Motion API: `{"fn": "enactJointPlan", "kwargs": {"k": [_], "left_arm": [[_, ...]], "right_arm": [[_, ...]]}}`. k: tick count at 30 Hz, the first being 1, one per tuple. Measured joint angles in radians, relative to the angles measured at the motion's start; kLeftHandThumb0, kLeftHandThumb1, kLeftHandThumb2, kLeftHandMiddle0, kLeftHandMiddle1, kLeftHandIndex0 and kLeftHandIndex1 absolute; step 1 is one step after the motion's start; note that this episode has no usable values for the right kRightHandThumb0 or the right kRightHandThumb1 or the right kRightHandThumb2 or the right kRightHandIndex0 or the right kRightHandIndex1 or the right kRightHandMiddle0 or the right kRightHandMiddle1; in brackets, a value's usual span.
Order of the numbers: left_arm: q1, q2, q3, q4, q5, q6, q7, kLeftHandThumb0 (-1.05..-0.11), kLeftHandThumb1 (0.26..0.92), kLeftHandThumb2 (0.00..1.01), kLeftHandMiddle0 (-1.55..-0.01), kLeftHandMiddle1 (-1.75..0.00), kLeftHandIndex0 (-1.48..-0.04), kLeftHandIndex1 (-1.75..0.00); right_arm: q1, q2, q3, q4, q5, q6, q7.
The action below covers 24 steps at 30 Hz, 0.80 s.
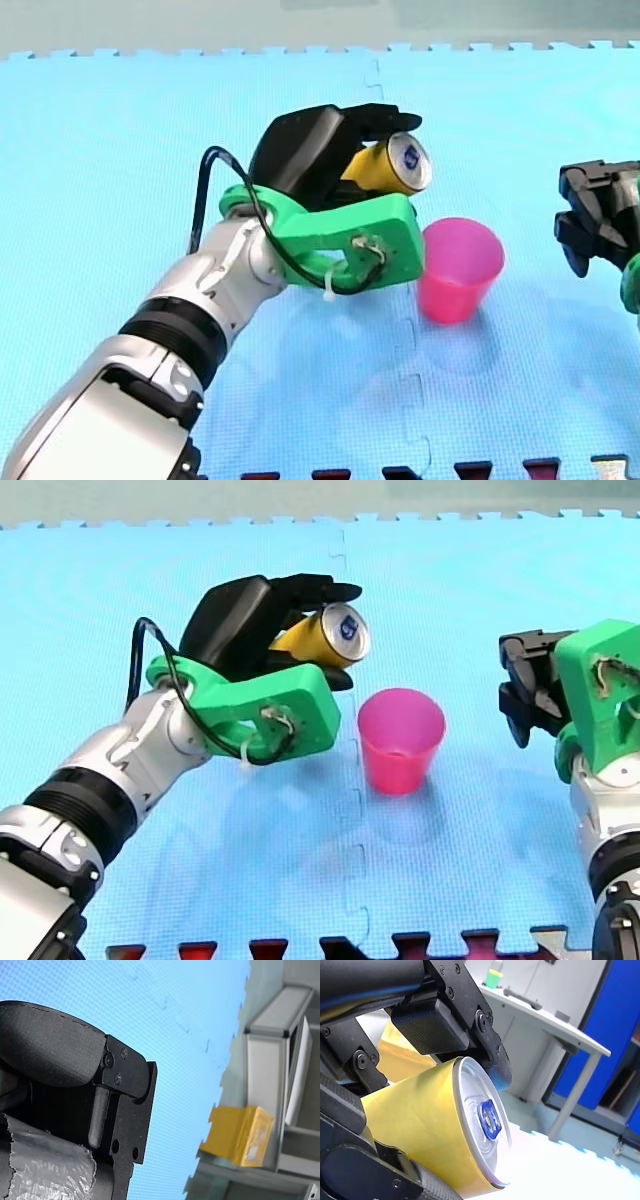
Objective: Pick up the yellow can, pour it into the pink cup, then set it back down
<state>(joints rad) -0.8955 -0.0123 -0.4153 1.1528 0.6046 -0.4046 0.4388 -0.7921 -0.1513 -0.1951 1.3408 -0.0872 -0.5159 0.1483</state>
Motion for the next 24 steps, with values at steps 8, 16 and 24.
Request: {"fn": "enactJointPlan", "kwargs": {"k": [8,16,24], "left_arm": [[-0.006,0.002,-0.050,0.004,0.062,0.023,0.087,-0.451,0.824,0.00,-1.41,-0.03,-1.17,0.00],[-0.015,0.002,-0.095,0.002,0.111,0.068,0.134,-0.440,0.826,0.00,-1.37,-0.02,-1.11,0.00],[-0.026,0.009,-0.146,-0.013,0.170,0.106,0.164,-0.433,0.838,0.00,-1.41,-0.04,-1.12,-0.01]], "right_arm": [[-0.001,0.006,-0.003,0.000,0.006,0.014,-0.012],[-0.002,0.007,-0.005,0.000,0.008,0.022,-0.012],[-0.002,0.009,-0.008,0.001,0.013,0.027,-0.003]]}}
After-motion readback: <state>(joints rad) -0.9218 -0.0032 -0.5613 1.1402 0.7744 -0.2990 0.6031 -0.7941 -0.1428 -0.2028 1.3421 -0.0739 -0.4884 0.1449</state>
